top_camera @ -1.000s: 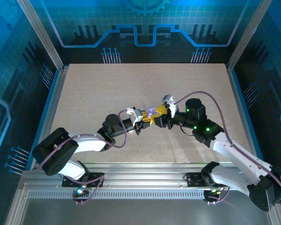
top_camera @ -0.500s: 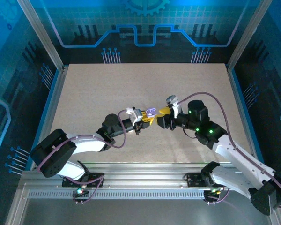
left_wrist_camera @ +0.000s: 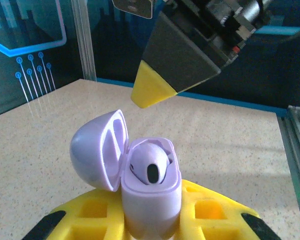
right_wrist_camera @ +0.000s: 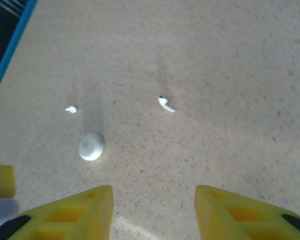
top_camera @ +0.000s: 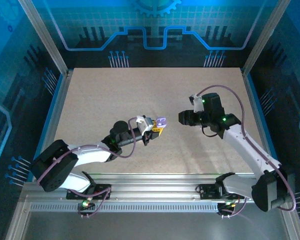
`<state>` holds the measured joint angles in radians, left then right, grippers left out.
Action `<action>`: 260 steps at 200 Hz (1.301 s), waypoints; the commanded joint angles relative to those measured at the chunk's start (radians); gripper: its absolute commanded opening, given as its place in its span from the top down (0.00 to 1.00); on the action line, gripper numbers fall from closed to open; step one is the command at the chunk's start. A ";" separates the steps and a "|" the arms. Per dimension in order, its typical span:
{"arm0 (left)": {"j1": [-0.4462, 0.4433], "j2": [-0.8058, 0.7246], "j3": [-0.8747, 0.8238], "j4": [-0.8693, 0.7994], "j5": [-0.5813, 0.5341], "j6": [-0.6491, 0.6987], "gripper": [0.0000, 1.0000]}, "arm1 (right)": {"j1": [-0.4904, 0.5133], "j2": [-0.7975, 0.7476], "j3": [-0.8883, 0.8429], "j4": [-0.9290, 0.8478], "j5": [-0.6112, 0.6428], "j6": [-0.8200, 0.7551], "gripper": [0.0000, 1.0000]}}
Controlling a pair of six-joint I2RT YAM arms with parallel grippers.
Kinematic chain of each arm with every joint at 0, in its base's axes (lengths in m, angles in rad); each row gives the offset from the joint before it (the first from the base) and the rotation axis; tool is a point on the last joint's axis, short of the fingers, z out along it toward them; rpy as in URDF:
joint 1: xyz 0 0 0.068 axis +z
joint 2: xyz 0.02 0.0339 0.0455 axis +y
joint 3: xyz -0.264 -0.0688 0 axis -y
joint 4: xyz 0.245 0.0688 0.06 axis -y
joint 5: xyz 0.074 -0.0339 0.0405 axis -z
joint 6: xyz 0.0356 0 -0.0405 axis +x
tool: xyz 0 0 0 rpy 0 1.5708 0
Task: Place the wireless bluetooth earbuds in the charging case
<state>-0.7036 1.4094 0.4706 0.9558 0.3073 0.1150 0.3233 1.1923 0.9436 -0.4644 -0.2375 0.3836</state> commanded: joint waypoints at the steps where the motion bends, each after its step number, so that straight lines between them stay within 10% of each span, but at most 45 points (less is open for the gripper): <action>1: -0.007 -0.039 0.036 -0.068 -0.013 0.043 0.90 | -0.063 0.054 0.059 -0.180 0.059 0.126 0.53; 140: -0.007 -0.083 0.072 -0.206 -0.032 0.078 0.90 | -0.311 0.324 0.137 -0.392 0.303 0.260 0.55; 260: -0.006 -0.063 0.086 -0.222 -0.054 0.105 0.90 | -0.323 0.571 0.237 -0.273 0.206 0.245 0.60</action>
<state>-0.7036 1.3453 0.5190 0.7429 0.2729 0.1867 0.0116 1.7229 1.1416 -0.7563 -0.0040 0.6285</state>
